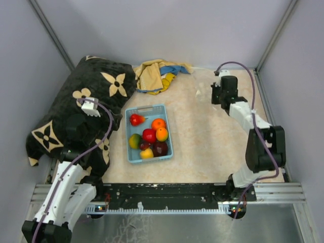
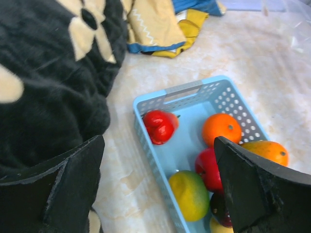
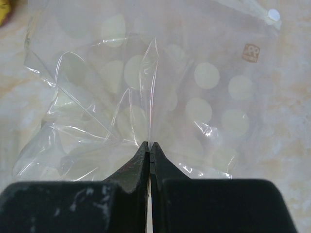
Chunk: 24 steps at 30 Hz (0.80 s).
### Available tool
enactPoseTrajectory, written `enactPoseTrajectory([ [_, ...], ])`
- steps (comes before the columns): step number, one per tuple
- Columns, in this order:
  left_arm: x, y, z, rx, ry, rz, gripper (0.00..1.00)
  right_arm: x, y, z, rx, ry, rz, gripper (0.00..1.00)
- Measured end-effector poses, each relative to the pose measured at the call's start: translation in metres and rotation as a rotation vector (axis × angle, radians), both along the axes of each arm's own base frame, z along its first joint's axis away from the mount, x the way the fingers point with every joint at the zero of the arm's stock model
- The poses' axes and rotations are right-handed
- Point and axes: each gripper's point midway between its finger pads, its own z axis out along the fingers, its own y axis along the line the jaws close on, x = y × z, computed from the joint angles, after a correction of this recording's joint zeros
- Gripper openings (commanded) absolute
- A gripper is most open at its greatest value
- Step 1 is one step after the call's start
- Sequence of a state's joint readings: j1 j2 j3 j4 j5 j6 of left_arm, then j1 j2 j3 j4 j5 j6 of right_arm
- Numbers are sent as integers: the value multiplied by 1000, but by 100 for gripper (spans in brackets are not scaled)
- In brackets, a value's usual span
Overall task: Place the food in the zip-top bag and seal the zipper
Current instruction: Pick up the zipper food storage bag at the corner of the board, then open the zipper of the food storage bag.
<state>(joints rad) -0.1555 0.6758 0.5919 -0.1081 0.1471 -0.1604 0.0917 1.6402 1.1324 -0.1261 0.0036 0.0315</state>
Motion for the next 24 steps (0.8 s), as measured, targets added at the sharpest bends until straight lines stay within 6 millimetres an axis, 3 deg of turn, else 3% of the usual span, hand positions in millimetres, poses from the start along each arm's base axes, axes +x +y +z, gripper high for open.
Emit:
enactPoseTrajectory([
  [5, 1, -21, 13, -30, 0, -115, 100, -37, 46, 34, 39, -66, 156, 0],
  [14, 7, -57, 27, -134, 77, -294, 100, -106, 127, 58, -9, -193, 515, 0],
  [19, 18, -71, 43, -170, 119, -361, 100, -142, 141, 68, -96, -351, 717, 0],
  [24, 28, -77, 61, -180, 152, -389, 98, -151, 143, 88, -190, -494, 829, 0],
])
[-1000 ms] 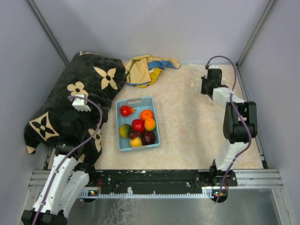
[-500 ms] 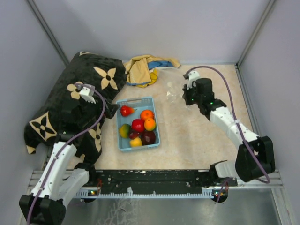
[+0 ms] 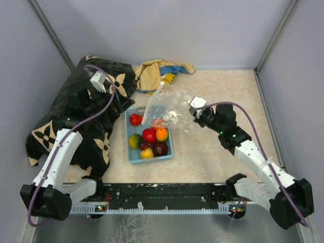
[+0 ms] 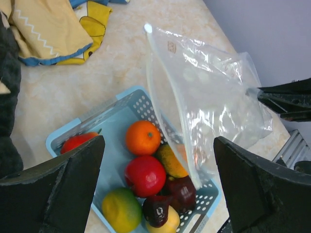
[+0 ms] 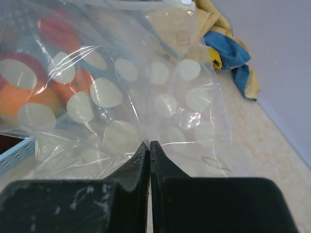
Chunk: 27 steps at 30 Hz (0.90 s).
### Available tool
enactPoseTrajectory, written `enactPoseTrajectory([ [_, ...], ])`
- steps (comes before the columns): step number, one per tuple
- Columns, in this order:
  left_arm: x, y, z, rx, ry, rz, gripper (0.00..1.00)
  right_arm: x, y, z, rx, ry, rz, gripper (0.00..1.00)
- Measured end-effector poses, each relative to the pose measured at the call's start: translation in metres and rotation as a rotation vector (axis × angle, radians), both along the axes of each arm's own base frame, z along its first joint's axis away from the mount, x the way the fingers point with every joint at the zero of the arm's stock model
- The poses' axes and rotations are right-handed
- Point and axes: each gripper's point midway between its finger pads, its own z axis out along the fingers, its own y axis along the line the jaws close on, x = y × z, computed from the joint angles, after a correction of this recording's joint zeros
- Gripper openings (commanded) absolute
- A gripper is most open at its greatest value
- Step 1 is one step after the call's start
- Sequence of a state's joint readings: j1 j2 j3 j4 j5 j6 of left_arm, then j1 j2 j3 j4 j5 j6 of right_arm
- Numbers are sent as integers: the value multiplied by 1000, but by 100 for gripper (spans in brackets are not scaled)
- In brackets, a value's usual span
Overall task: Place the food in the zip-top bag and seal the zipper
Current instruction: Open the zipper of the food storage bag.
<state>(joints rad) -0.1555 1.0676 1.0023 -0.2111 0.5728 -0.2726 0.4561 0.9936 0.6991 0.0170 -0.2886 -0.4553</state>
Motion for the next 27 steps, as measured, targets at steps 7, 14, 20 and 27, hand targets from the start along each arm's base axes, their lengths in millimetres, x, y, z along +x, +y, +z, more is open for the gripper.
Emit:
enactPoseTrajectory([
  [7, 9, -10, 0, -24, 74, -48, 87, -10, 3, 21, -33, -132, 88, 0],
  [14, 9, -16, -35, -47, 248, -64, 80, -25, 1, 31, -6, -215, 117, 0],
  [20, 5, -27, -49, -99, 343, -108, 79, -29, 3, 34, 11, -233, 135, 0],
  [27, 0, -51, -60, -134, 401, -185, 76, -31, 8, 38, 37, -244, 156, 0],
])
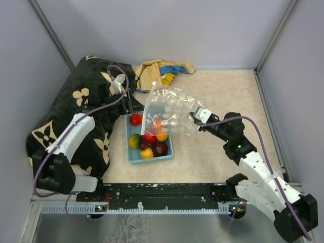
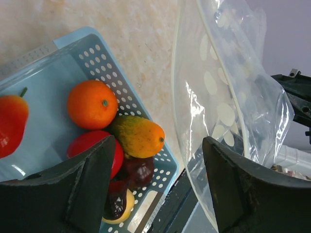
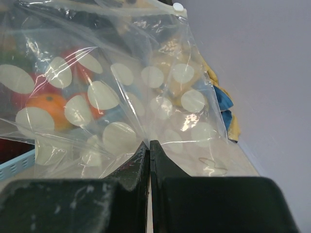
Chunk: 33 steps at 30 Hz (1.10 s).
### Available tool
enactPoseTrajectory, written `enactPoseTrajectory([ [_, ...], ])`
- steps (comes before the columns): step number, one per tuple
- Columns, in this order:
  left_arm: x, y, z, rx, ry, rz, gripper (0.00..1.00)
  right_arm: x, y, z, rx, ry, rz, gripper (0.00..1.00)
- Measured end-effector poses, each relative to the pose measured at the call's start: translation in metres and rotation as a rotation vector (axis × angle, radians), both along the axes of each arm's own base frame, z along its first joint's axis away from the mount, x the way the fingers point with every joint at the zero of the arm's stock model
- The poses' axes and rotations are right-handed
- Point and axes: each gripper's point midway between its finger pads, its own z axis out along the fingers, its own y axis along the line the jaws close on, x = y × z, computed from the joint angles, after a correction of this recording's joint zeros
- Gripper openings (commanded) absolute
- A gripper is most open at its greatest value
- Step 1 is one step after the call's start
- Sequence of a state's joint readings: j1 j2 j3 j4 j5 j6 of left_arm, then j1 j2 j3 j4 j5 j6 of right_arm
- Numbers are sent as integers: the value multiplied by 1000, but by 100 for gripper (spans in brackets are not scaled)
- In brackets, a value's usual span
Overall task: Place the food in the zip-top bag and seal the zipper
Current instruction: Open the zipper of the food storage bag.
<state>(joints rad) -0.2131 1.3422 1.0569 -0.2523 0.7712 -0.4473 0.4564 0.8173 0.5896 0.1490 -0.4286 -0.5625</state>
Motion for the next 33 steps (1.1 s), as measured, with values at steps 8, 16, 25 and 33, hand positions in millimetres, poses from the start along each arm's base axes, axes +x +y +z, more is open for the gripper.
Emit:
enactPoseTrajectory([
  [8, 7, -20, -21, -38, 76, -50, 62, -4, 3, -13, 10, 24, 21, 0],
  [16, 5, -38, -33, -67, 115, -111, 30, -4, 7, -6, 34, 9, 40, 0],
  [25, 7, -39, -25, -74, 93, -91, 0, -2, 5, -10, 75, 46, 6, 54],
  [33, 2, -51, 1, 13, -27, 39, 0, -1, -18, -11, 166, 241, -180, 60],
])
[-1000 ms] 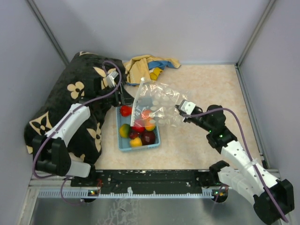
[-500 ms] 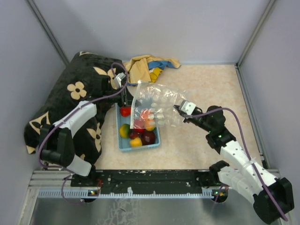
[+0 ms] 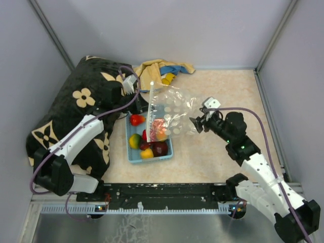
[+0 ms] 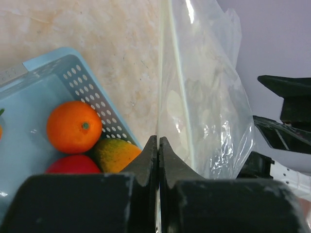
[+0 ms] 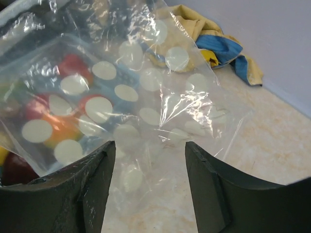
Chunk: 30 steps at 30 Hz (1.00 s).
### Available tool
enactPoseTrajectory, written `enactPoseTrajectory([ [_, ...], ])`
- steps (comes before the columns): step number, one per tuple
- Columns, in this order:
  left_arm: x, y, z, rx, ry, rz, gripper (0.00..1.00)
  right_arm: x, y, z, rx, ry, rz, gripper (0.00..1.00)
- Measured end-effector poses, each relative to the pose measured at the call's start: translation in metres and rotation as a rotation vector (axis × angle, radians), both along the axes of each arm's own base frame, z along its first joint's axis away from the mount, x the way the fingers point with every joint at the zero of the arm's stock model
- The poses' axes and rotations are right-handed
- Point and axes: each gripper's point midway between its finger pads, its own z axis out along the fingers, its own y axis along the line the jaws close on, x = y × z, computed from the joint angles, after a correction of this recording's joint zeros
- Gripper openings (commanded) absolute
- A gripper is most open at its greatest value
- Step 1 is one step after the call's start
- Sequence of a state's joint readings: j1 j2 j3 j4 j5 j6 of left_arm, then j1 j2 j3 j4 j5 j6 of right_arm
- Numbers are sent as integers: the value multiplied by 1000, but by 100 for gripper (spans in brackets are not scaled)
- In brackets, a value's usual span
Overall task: Place the food in the zip-top bag and seal the zipper
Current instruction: Open the zipper of the food storage bag.
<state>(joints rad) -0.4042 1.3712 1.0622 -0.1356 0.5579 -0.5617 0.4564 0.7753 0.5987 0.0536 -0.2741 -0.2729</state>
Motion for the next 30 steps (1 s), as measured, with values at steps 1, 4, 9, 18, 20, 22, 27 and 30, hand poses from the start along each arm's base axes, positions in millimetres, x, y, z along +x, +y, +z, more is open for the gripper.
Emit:
enactPoseTrajectory([
  [1, 0, -3, 2, 9, -9, 19, 0, 0, -3, 4, 26, 38, -31, 60],
  [4, 3, -13, 3, 28, -9, 72, 0, -1, -7, 16, 99, 115, -93, 61],
  [9, 0, -37, 1, 57, -1, 151, 0, -1, -14, 38, 236, 221, -203, 63],
  [18, -6, -63, 3, 46, -15, 275, 0, -2, 24, 14, 293, 400, -215, 65],
  [20, -4, -68, -2, 49, -11, 290, 0, -1, 36, 4, 270, 434, -218, 65],
  [22, -2, -72, -9, 63, -5, 301, 0, 0, 44, 0, 253, 446, -223, 65],
  [27, -3, -78, -20, 92, 0, 311, 0, 1, 57, 6, 231, 426, -243, 62],
  [30, -3, -78, -20, 95, -6, 318, 0, 6, 56, 8, 227, 410, -274, 63],
])
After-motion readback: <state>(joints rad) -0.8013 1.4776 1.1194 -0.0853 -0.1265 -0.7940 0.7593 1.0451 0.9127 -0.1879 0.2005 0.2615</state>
